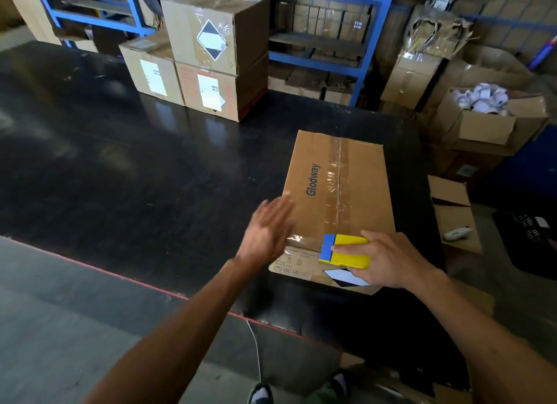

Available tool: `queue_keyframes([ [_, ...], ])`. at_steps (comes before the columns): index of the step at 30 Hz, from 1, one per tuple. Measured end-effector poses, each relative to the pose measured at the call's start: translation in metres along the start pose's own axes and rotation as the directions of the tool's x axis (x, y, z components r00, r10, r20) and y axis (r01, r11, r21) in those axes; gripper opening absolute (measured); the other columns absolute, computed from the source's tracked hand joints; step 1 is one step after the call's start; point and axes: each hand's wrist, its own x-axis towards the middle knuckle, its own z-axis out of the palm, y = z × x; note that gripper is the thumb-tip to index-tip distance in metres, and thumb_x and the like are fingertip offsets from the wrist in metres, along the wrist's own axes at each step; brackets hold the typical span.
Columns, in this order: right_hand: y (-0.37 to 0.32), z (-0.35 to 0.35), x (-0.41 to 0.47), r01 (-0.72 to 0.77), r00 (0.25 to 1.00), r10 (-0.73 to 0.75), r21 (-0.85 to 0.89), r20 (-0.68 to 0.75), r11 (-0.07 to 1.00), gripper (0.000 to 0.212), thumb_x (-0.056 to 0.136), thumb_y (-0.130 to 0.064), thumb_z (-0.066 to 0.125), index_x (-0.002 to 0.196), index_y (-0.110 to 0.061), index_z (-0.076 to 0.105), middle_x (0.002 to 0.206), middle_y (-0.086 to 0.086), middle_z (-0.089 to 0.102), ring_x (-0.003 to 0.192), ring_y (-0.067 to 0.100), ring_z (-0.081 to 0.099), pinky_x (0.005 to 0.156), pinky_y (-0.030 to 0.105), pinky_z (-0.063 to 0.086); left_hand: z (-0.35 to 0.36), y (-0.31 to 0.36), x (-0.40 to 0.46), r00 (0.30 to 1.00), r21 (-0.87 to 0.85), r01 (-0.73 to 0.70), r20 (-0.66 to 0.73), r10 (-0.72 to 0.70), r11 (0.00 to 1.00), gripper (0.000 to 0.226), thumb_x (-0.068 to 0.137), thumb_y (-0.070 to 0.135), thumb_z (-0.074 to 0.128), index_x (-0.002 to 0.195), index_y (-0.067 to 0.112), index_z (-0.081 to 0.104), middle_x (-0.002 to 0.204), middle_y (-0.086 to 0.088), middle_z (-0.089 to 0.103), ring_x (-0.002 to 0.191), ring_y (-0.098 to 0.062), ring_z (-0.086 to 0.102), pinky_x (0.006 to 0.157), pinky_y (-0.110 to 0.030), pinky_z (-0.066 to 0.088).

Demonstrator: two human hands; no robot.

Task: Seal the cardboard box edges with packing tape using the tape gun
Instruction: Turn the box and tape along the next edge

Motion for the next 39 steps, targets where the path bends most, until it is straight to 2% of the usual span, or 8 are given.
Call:
queue_keyframes([
  [1,-0.001,0.000,0.001,0.002,1.000,-0.002,0.004,0.007,1.000,0.052,0.085,-0.059,0.055,0.133,-0.068,0.037,0.102,-0.008,0.044,0.096,0.017,0.058,0.063,0.024,0.031,0.007,0.000,0.012,0.970,0.080,-0.225,0.115,0.216,0.971,0.049,0.103,0.028,0.048,0.148,0.007,0.045,0.155,-0.014,0.042,0.143,-0.029,0.041,0.120,-0.052,0.027],
  [3,-0.001,0.000,0.001,0.006,1.000,-0.006,0.016,0.010,1.000,0.053,0.085,-0.058,0.056,0.134,-0.067,0.038,0.109,-0.008,0.046,0.102,0.018,0.057,0.065,0.024,0.031,0.022,-0.004,0.025,0.812,0.140,-0.516,0.392,0.431,0.845,0.054,0.106,0.036,0.038,0.154,0.011,0.033,0.161,-0.010,0.033,0.150,-0.026,0.028,0.124,-0.050,0.017],
  [5,-0.002,0.001,0.000,0.009,1.000,-0.009,0.021,0.000,1.000,0.052,0.085,-0.057,0.056,0.133,-0.066,0.038,0.112,-0.007,0.048,0.105,0.019,0.057,0.066,0.025,0.030,0.036,-0.016,0.020,0.698,0.139,-0.590,0.583,0.416,0.795,0.059,0.108,0.045,0.021,0.157,0.013,0.023,0.164,-0.005,0.025,0.153,-0.022,0.019,0.125,-0.047,0.014],
  [7,-0.003,0.002,0.001,0.008,1.000,-0.008,0.011,-0.001,1.000,0.052,0.085,-0.056,0.055,0.134,-0.066,0.038,0.114,-0.005,0.050,0.105,0.021,0.057,0.068,0.026,0.030,0.044,-0.029,0.011,0.671,0.153,-0.582,0.645,0.366,0.798,0.064,0.107,0.050,0.009,0.158,0.013,0.017,0.166,-0.004,0.020,0.153,-0.020,0.018,0.124,-0.044,0.017],
  [16,-0.003,0.003,0.003,-0.003,0.999,0.004,-0.016,0.042,1.000,0.051,0.088,-0.059,0.052,0.136,-0.064,0.035,0.121,-0.001,0.050,0.112,0.024,0.054,0.071,0.032,0.032,0.047,-0.036,0.009,0.696,0.154,-0.568,0.614,0.373,0.808,0.068,0.106,0.049,0.028,0.156,0.004,0.024,0.163,-0.017,0.024,0.151,-0.030,0.022,0.122,-0.044,0.027],
  [20,0.007,-0.005,-0.013,0.028,0.998,-0.026,-0.032,0.050,0.999,0.052,0.089,-0.061,0.049,0.138,-0.065,0.032,0.104,-0.008,0.041,0.101,0.019,0.055,0.071,0.033,0.037,0.042,-0.032,0.007,0.704,0.159,-0.549,0.617,0.351,0.821,0.070,0.105,0.050,0.028,0.155,0.002,0.024,0.162,-0.018,0.026,0.151,-0.031,0.023,0.119,-0.045,0.031],
  [31,0.066,0.027,-0.062,-0.045,0.994,0.049,-0.047,0.102,0.998,0.058,0.089,-0.060,0.049,0.143,-0.060,0.027,0.099,-0.006,0.035,0.077,0.011,0.040,0.065,0.029,0.037,0.020,-0.068,0.004,0.638,0.112,-0.670,0.591,0.493,0.734,0.065,0.107,0.041,0.038,0.156,0.000,0.022,0.165,-0.016,0.019,0.153,-0.027,0.015,0.120,-0.048,0.029],
  [39,0.073,0.025,-0.054,-0.033,0.997,0.034,-0.012,0.071,0.999,0.055,0.087,-0.060,0.050,0.138,-0.065,0.031,0.101,-0.005,0.043,0.081,0.012,0.045,0.067,0.030,0.035,0.090,0.036,0.027,0.645,0.114,-0.685,0.556,0.525,0.720,0.067,0.106,0.042,0.040,0.155,-0.001,0.024,0.163,-0.019,0.022,0.153,-0.031,0.015,0.125,-0.045,0.015],
])
